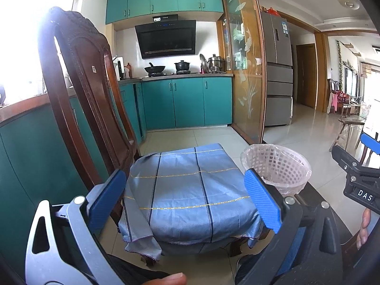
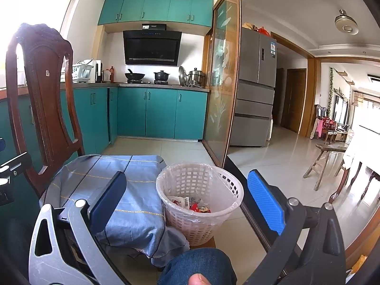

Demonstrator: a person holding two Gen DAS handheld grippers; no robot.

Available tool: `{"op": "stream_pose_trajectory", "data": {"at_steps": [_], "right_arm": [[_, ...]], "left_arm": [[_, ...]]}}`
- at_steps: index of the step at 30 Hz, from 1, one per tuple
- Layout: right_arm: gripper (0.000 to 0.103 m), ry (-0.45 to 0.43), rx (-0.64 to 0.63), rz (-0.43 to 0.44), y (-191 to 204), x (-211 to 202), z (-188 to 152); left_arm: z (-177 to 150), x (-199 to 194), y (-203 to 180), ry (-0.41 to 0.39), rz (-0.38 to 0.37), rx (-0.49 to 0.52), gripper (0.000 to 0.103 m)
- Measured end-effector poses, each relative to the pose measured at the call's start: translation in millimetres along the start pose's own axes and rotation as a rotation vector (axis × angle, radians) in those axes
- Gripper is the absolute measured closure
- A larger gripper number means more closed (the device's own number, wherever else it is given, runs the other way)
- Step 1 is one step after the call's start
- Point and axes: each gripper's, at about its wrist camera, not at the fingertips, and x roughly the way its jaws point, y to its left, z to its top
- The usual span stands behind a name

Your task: Collect trash

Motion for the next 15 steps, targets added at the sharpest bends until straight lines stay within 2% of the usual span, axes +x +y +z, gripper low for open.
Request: {"op": "stream_pose_trajectory", "data": {"at_steps": [15], "right_arm": [[0.003,-0.010,-0.014,0.007,1.1,-9.1,-0.2]], "left_arm": [[2.8,-10.1,4.2,-0.017,0.009,-0.011,0.003]]}}
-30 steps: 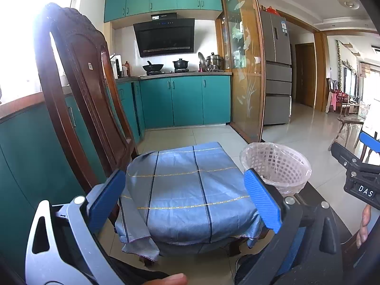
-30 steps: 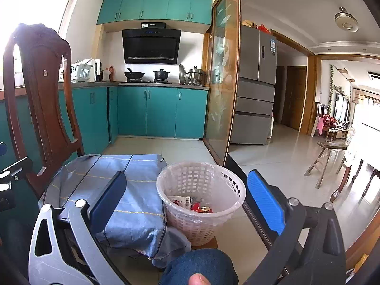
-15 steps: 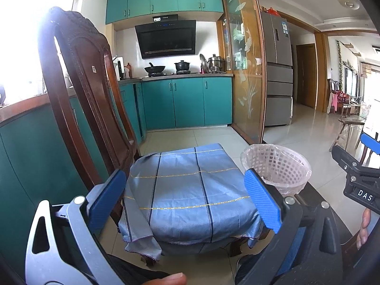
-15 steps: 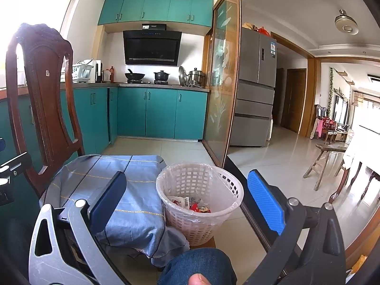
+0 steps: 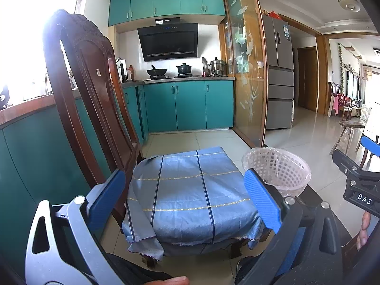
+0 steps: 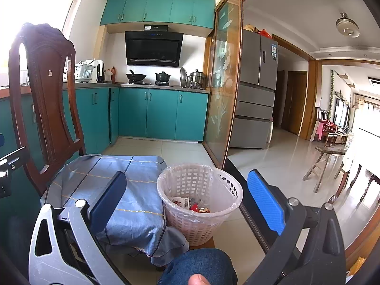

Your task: Collect trash

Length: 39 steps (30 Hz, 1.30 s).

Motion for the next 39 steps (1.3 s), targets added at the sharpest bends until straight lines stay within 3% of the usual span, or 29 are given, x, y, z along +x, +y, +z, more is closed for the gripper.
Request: {"op": "stream_pose_trajectory", "data": {"at_steps": [39], "right_arm": [[0.003,0.072,-0.053,0.021,18.5,33.5,1.0]], "left_arm": [[0.4,25.5,11.8,0.058,-0.026,-0.024,0.003]]}}
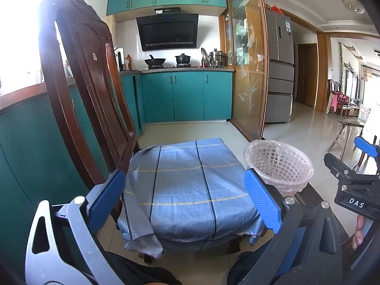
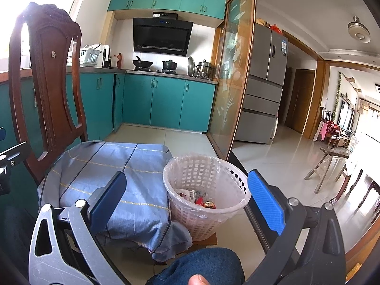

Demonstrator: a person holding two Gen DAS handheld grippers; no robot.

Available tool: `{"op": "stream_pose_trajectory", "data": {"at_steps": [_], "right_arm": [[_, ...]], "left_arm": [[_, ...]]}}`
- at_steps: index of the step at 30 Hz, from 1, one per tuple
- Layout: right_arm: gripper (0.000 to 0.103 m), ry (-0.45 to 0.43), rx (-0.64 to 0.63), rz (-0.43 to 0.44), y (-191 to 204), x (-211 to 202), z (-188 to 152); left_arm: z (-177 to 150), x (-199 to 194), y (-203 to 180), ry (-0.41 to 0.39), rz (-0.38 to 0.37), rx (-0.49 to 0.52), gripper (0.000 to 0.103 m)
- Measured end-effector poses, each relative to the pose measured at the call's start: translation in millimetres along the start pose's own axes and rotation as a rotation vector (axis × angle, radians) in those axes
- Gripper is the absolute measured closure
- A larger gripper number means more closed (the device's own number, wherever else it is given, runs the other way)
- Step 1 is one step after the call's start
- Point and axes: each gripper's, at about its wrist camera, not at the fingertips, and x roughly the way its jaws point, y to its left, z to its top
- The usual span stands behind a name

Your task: Collect trash

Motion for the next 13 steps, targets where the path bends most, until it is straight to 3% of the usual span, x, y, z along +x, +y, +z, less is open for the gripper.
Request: {"op": "stream_pose_trajectory", "data": {"at_steps": [6,11,13], "right_arm": [[0.003,0.024,0.002,0.001,-0.9,15.1,0.4],[0.003,0.071,0.016,0.002,-4.3,34.1,-0.7],[0.003,0.078,0.043,0.058,-4.2,37.1,5.6]], "left_arm": [[3.7,13.5,7.7,0.025,-0.003,-0.034,0.003],[1.7,39.7,10.3,0.084,0.072,-0.035,0.003],[-1.4,57.7,13.1,0.131,0.103,-0.037,0.003]]}}
